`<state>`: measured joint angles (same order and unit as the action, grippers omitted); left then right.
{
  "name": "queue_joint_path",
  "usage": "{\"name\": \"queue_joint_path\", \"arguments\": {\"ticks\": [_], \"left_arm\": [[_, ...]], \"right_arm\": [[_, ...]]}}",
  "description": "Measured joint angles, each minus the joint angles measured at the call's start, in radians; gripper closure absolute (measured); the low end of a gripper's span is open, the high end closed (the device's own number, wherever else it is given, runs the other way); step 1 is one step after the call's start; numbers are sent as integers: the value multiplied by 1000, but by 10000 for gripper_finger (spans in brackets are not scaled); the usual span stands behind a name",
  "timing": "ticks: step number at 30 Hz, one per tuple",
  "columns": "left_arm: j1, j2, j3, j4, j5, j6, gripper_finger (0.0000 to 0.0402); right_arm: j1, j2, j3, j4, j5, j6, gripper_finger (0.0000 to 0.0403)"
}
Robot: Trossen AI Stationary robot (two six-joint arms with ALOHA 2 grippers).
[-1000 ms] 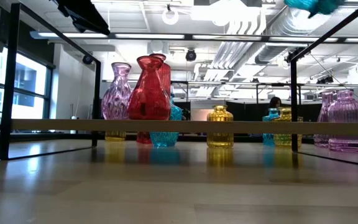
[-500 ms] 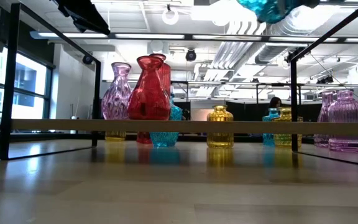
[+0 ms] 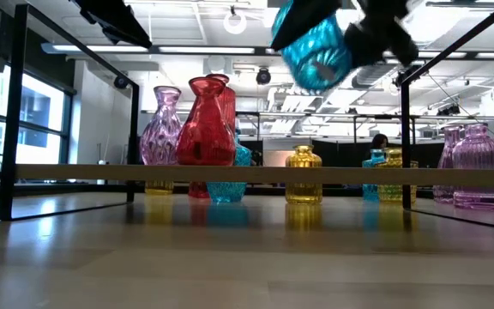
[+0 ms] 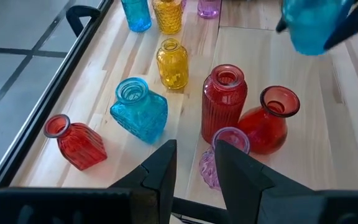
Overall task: Sort vases onto shelf
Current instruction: Put the top left blue vase on the shelf
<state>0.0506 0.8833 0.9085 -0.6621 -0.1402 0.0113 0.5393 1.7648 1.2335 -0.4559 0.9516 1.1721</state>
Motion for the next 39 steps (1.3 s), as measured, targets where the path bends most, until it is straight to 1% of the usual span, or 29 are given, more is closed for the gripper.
{"name": "queue_joint_path", "arguments": {"ticks": [3,6,13,16,21,27,36,39], "left_arm": [[0,0,0,0,0,1,298],[0,0,0,-1,0,-2,298],[0,0,0,3,0,-10,298],[0,0,0,10,0,-15,298],[0,0,0,17,0,-17,298],[0,0,0,16,0,-17,298],[0,0,0,16,0,-9,298],[0,0,0,16,0,-7,298]], "right_arm": [[-26,31,0,35,-26,22,142],[-39,49,0,57,-18,25,142],[-29,83,0,76,91,99,142],[-33,114,0,77,115,143,142],[-42,181,0,105,108,199,142],[-56,232,0,159,102,199,142],[-62,253,1,164,82,179,141],[-62,252,2,166,59,174,135]]}}
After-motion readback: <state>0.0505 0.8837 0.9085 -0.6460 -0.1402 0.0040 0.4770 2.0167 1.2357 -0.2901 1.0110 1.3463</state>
